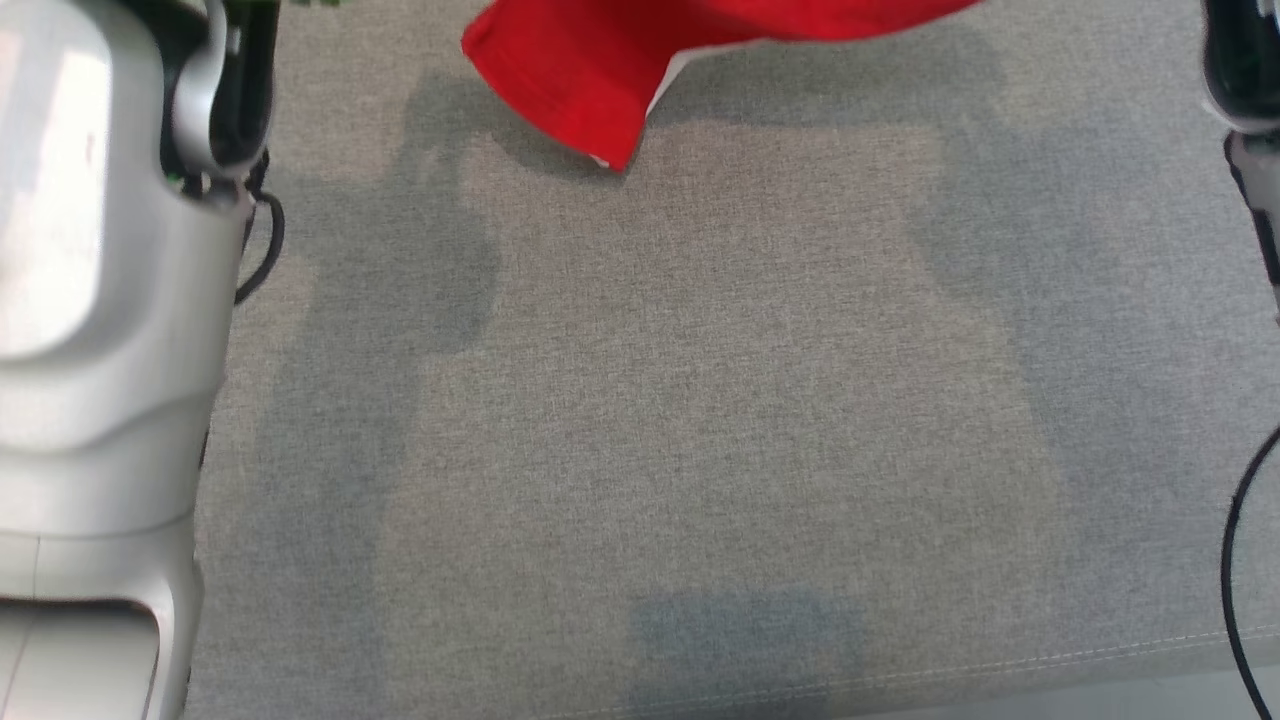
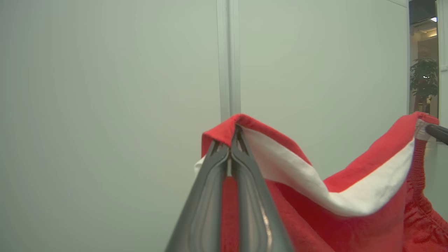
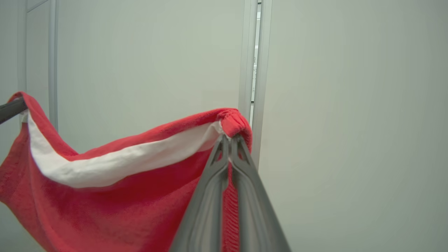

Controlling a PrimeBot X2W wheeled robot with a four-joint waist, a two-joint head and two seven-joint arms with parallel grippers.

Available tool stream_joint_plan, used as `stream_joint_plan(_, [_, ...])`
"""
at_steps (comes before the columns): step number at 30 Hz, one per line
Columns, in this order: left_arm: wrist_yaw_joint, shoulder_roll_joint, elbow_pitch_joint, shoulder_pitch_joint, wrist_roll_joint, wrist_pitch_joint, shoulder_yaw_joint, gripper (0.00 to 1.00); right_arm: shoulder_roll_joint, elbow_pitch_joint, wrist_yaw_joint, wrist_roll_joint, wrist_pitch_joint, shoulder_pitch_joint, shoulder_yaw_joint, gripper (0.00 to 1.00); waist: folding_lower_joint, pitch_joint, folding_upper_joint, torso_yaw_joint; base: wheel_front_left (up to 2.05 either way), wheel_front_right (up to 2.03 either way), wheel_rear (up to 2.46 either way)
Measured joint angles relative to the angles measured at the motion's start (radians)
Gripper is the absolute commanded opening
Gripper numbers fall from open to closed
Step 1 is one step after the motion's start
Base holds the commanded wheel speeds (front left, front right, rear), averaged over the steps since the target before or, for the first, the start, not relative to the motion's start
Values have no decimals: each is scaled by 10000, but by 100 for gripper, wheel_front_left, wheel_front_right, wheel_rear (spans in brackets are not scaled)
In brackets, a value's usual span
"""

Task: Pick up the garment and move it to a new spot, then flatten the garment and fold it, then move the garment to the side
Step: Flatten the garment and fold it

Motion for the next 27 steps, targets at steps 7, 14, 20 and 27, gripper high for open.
stream_joint_plan(7, [-353, -510, 3693, -2547, -104, -823, 291, 0, 1762, 2408, 2, -1352, -79, -2317, -456, 0, 1, 489, 0, -75, 0, 0, 0])
stream_joint_plan(14, [-589, -1009, 6117, -3169, -380, -955, 750, 0, 2807, 3770, 0, -2330, -82, -2550, -1266, 0, 1, 625, 0, -150, 0, 0, 0])
stream_joint_plan(20, [-807, -1396, 6801, -1919, -430, -976, 907, 0, 2940, 4433, 0, -2293, -82, -1190, -1053, 0, 1, 886, 0, 10, 0, 0, 0])
stream_joint_plan(27, [-894, -1574, 6667, 625, -339, -976, 1235, 0, 2959, 3521, 2, -2019, -82, 1696, -851, 0, 1, 891, 0, 60, 0, 0, 0])
